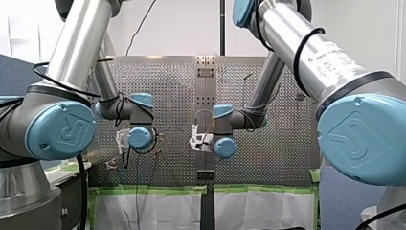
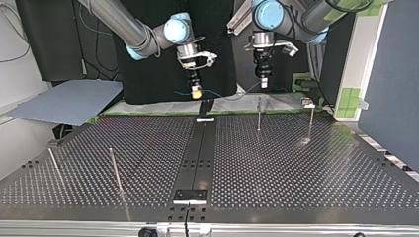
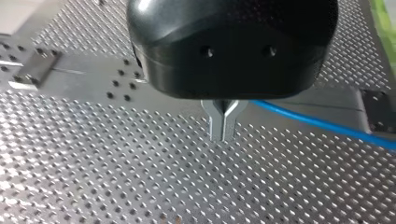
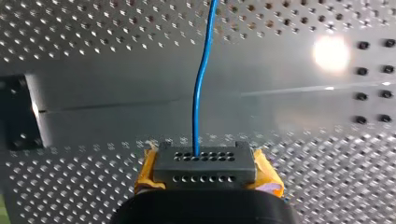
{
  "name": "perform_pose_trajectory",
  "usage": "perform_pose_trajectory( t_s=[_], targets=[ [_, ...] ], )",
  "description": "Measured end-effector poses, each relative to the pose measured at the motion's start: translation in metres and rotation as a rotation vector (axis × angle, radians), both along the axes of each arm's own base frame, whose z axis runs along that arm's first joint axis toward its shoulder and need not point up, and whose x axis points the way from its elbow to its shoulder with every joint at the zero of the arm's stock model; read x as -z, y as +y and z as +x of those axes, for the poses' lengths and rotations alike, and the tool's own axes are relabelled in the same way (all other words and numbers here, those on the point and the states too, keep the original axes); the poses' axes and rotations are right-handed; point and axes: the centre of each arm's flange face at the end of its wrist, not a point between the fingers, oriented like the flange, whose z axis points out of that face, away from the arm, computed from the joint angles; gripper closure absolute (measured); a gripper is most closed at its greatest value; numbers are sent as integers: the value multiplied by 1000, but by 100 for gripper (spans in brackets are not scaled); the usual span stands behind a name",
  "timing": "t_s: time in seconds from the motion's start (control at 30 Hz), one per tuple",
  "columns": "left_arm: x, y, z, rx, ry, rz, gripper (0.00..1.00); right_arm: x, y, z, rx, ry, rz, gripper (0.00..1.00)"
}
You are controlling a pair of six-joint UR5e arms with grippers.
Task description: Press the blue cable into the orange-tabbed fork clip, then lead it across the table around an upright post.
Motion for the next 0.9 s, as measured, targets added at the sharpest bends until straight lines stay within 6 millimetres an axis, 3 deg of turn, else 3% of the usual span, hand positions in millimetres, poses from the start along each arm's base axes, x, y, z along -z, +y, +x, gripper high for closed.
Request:
perform_pose_trajectory(
  t_s=[0.37,0.63,0.9],
  targets=[
    [37,11,8,-35,24,-4,99,48,-9,9,-29,33,47,100],
    [67,31,15,-52,84,8,99,83,-18,15,-46,58,77,100],
    [92,34,28,-28,122,3,99,87,-30,21,-66,55,72,100]
  ],
)
